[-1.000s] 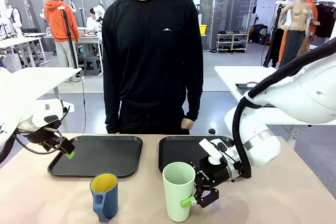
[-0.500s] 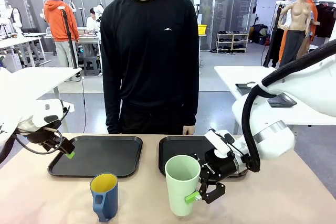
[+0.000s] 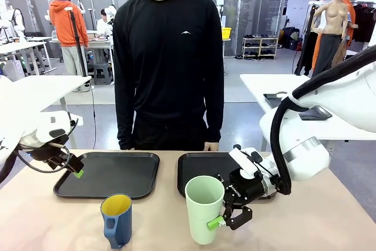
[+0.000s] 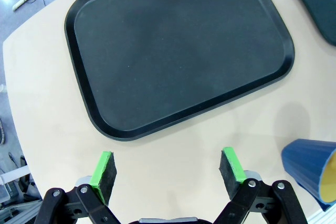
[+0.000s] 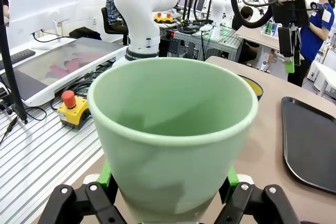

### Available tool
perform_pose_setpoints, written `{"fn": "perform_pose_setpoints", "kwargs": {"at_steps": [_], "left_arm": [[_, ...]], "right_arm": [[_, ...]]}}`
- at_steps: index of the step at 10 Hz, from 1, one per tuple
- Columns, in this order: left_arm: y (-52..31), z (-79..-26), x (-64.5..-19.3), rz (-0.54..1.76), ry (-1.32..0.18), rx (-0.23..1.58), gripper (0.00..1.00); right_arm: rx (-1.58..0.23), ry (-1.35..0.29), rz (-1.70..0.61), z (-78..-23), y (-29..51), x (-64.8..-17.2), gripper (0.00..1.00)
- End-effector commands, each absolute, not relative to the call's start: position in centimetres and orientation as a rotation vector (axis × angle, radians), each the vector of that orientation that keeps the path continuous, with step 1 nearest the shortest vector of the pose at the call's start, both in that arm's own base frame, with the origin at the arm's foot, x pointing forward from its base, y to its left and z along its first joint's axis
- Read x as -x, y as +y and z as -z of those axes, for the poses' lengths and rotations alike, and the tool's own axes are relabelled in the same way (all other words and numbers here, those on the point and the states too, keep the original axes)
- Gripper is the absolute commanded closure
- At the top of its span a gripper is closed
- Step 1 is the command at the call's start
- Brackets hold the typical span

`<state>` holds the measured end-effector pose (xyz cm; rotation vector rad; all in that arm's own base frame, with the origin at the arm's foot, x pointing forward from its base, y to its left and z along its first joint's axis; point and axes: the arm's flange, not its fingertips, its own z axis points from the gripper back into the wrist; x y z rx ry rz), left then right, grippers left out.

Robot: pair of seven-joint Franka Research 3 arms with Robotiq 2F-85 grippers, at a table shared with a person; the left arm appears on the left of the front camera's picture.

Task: Sort and store the cups by type.
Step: Place the picked Reusable plastic cup into the Flat Tray indicated by the person.

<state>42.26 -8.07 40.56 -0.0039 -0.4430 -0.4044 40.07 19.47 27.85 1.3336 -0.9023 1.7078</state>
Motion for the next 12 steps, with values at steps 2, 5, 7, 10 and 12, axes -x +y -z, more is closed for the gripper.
{"fn": "perform_pose_setpoints", "kwargs": {"at_steps": [2, 5, 7, 10, 12], "left_arm": [[-7.99, -40.64, -42.21, 0.403, -0.438, 0.007, 0.0], [-7.99, -40.64, -42.21, 0.403, -0.438, 0.007, 0.0], [-7.99, -40.64, -42.21, 0.403, -0.438, 0.007, 0.0], [-7.99, -40.64, -42.21, 0.403, -0.438, 0.007, 0.0], [-7.99, -40.64, -42.21, 0.403, -0.438, 0.007, 0.0]], "right_arm": [[-1.332, -0.908, -1.716, -28.02, 19.7, -40.5, 0.75], [-1.332, -0.908, -1.716, -28.02, 19.7, -40.5, 0.75], [-1.332, -0.908, -1.716, -28.02, 19.7, -40.5, 0.75], [-1.332, -0.908, -1.716, -28.02, 19.7, -40.5, 0.75], [-1.332, -0.908, -1.716, -28.02, 19.7, -40.5, 0.75]]}}
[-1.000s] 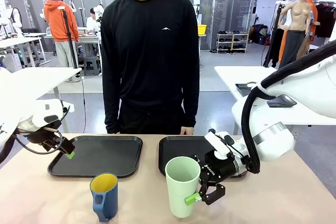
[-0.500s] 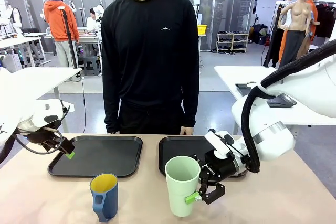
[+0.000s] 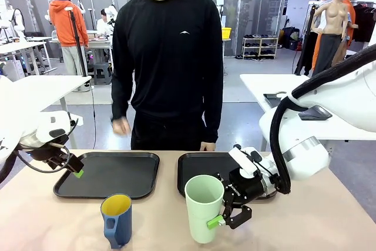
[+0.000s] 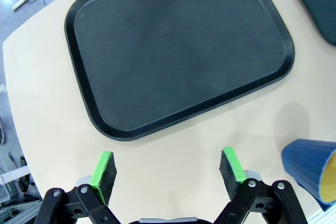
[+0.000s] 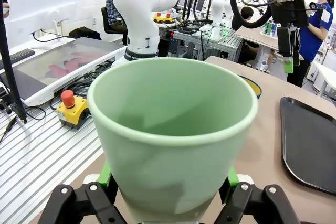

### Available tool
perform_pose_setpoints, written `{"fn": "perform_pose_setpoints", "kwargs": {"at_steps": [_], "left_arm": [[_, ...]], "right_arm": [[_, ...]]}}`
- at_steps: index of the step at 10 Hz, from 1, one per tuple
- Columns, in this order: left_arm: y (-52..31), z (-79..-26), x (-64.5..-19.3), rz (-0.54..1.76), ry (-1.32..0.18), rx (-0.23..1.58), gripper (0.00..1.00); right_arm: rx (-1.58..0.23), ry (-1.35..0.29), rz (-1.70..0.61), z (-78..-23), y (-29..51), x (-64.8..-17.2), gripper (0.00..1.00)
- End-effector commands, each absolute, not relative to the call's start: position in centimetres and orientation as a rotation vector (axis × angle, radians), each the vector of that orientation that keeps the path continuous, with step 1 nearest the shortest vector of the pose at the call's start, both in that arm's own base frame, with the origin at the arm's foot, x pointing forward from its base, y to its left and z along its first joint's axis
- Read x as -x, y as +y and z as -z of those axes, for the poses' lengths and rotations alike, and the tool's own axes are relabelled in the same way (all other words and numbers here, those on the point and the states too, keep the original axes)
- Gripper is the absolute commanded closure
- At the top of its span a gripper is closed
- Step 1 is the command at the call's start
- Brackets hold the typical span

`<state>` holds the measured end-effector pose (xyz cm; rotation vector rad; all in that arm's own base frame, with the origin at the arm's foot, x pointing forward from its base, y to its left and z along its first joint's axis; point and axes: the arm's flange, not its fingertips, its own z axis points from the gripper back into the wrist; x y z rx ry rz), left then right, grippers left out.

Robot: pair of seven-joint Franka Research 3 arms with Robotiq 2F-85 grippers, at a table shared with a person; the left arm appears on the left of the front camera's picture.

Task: Sort and store the cups by type.
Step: Place the picked Reusable plastic cup into the Flat Tray indicated by the person.

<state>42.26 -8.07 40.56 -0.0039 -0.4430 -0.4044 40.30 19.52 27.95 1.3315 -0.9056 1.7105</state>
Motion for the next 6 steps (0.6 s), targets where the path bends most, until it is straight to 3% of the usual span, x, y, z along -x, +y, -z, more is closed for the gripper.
{"fn": "perform_pose_setpoints", "kwargs": {"at_steps": [1, 6], "left_arm": [[-7.99, -40.64, -42.21, 0.403, -0.438, 0.007, 0.0], [-7.99, -40.64, -42.21, 0.403, -0.438, 0.007, 0.0]], "right_arm": [[-1.332, -0.908, -1.716, -28.02, 19.7, -40.5, 0.75], [-1.332, -0.908, -1.716, -28.02, 19.7, -40.5, 0.75]]}}
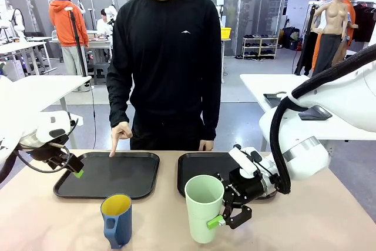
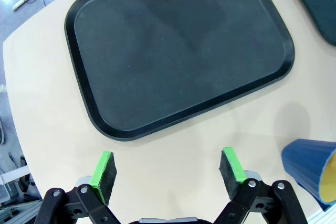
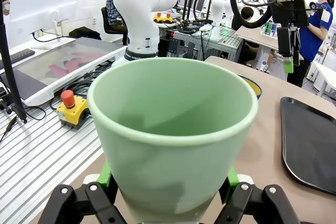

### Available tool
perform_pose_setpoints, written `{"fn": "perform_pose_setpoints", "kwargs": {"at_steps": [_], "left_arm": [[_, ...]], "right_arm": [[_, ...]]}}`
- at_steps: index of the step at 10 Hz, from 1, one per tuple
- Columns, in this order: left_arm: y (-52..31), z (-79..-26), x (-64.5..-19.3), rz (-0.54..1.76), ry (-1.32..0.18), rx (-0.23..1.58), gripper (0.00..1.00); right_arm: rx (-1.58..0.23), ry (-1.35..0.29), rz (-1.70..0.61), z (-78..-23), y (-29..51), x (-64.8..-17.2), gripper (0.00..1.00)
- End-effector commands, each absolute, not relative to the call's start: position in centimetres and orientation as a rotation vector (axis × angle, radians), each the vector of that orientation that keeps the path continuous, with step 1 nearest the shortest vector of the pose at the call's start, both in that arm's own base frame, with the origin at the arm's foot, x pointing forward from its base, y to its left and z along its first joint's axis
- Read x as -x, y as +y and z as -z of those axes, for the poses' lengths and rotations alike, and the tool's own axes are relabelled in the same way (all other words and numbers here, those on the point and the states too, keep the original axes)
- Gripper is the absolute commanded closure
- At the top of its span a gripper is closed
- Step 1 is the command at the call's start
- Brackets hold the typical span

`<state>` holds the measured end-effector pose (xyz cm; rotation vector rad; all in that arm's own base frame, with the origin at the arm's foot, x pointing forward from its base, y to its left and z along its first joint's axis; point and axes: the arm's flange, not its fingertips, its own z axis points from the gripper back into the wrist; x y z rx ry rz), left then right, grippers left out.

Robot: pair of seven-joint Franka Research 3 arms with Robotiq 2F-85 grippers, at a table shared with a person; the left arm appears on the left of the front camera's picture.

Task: Sort and store the cups by type.
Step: Place the picked Reusable plastic cup into the Flat Tray indicated by the person.

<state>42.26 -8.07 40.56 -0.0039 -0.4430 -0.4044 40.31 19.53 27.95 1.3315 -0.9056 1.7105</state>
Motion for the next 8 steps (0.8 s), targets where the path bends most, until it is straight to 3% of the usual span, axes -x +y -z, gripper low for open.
{"fn": "perform_pose_setpoints", "kwargs": {"at_steps": [1, 8], "left_arm": [[-7.99, -40.64, -42.21, 0.403, -0.438, 0.007, 0.0], [-7.99, -40.64, -42.21, 0.403, -0.438, 0.007, 0.0]], "right_arm": [[-1.332, -0.908, -1.716, -28.02, 19.7, -40.5, 0.75], [-1.332, -0.908, -1.716, -28.02, 19.7, -40.5, 0.75]]}}
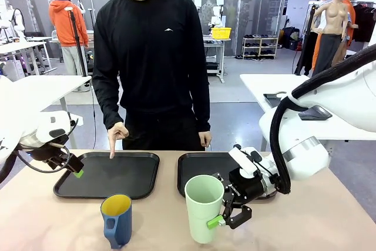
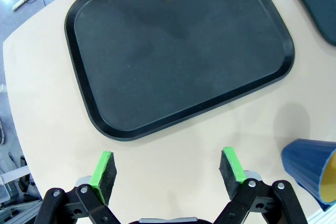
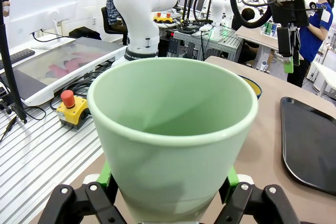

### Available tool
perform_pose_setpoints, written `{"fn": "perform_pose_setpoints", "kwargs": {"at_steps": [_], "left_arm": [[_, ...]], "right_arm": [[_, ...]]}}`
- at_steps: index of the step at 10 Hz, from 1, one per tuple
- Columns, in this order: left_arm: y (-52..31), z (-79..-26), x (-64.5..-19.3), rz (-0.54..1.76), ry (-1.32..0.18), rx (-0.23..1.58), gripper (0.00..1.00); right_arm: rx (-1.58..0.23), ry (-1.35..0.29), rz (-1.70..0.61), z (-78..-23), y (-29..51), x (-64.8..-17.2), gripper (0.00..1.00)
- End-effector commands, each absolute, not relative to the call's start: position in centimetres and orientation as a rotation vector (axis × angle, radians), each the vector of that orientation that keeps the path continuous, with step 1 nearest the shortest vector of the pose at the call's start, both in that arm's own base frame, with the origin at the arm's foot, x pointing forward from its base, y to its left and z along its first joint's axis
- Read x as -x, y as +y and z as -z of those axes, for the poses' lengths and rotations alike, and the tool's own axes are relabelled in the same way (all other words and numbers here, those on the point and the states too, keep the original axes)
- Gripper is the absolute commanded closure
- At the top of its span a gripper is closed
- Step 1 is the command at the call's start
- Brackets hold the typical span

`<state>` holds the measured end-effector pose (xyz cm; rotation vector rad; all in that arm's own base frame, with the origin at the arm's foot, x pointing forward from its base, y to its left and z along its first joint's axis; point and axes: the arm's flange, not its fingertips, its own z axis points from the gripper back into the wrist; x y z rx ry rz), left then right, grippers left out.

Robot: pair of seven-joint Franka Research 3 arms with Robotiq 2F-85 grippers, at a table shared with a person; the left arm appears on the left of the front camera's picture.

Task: Sort and store the cups by type.
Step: Place the picked Reusable plastic cup into the Flat Tray indicated by the person.

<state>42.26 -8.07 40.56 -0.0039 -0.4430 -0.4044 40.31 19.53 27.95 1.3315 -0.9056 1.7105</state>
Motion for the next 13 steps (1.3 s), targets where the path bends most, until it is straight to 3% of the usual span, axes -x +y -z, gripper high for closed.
{"fn": "perform_pose_setpoints", "kwargs": {"at_steps": [1, 2, 6, 13], "left_arm": [[-8.0, -40.6, -42.2, 0.403, -0.438, 0.007, 0.0], [-8.0, -40.6, -42.2, 0.403, -0.438, 0.007, 0.0], [-8.0, -40.6, -42.2, 0.403, -0.438, 0.007, 0.0], [-8.0, -40.6, -42.2, 0.403, -0.438, 0.007, 0.0]], "right_arm": [[-1.332, -0.908, -1.716, -28.0, 19.7, -40.5, 0.75], [-1.332, -0.906, -1.711, -27.9, 19.5, -40.3, 0.13], [-1.331, -0.896, -1.717, -29.8, 20.1, -43.0, 0.13], [-1.283, -0.966, -1.655, -38.5, 27.4, -55.1, 0.13]]}}
